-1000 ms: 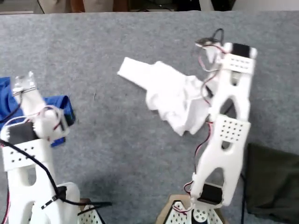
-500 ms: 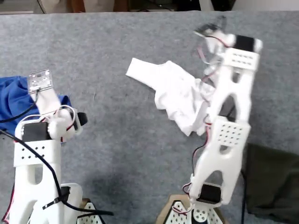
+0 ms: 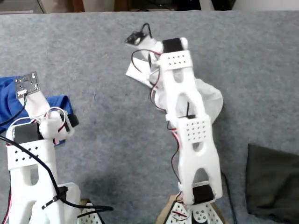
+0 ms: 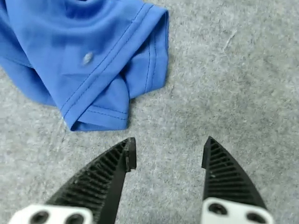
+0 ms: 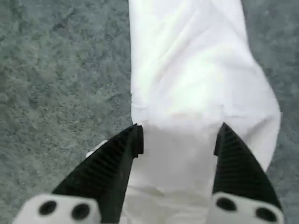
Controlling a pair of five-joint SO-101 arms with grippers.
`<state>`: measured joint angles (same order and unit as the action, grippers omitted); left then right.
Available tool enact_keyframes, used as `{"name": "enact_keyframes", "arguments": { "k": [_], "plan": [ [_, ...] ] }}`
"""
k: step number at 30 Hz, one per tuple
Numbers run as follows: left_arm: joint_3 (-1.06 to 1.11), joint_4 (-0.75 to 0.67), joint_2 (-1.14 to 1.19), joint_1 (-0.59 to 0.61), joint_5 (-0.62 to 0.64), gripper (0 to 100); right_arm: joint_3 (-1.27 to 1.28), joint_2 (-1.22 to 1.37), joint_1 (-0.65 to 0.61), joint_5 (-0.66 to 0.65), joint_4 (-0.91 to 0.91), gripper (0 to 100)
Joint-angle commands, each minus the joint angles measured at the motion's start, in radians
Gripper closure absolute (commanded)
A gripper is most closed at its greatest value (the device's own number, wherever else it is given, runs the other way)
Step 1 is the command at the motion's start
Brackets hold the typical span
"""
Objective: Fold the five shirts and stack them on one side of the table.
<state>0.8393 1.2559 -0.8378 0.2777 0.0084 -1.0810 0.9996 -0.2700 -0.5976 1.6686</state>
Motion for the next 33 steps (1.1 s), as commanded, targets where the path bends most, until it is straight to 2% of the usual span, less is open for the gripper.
{"name": "enact_keyframes", "arguments": {
  "k": [1,4,8,11,19,26,29,33],
  "plan": [
    [-0.008,0.006,-0.013,0.006,0.005,76,-0.036,0.018,-0.012,0.020,0.006,87.8],
    [-0.008,0.006,-0.013,0.006,0.005,76,-0.042,0.007,-0.015,0.025,0.038,99.8],
    [-0.008,0.006,-0.015,0.006,0.005,76,-0.130,-0.039,-0.025,0.029,0.115,99.5],
    [-0.008,0.006,-0.015,0.006,0.005,76,-0.160,-0.122,-0.042,0.087,0.120,99.4],
    [-0.011,0.006,-0.016,0.009,0.005,76,0.010,-0.447,-0.249,0.097,0.120,99.4],
    [-0.034,0.005,-0.016,0.130,-0.003,76,0.064,-0.710,-0.374,0.143,0.118,99.4],
    [-0.032,0.009,-0.016,0.161,-0.054,76,0.067,-0.825,-0.424,0.141,0.118,99.4],
    [-0.032,0.011,-0.016,0.180,-0.061,76,0.091,-0.889,-0.453,0.138,0.117,99.4]
  ]
}}
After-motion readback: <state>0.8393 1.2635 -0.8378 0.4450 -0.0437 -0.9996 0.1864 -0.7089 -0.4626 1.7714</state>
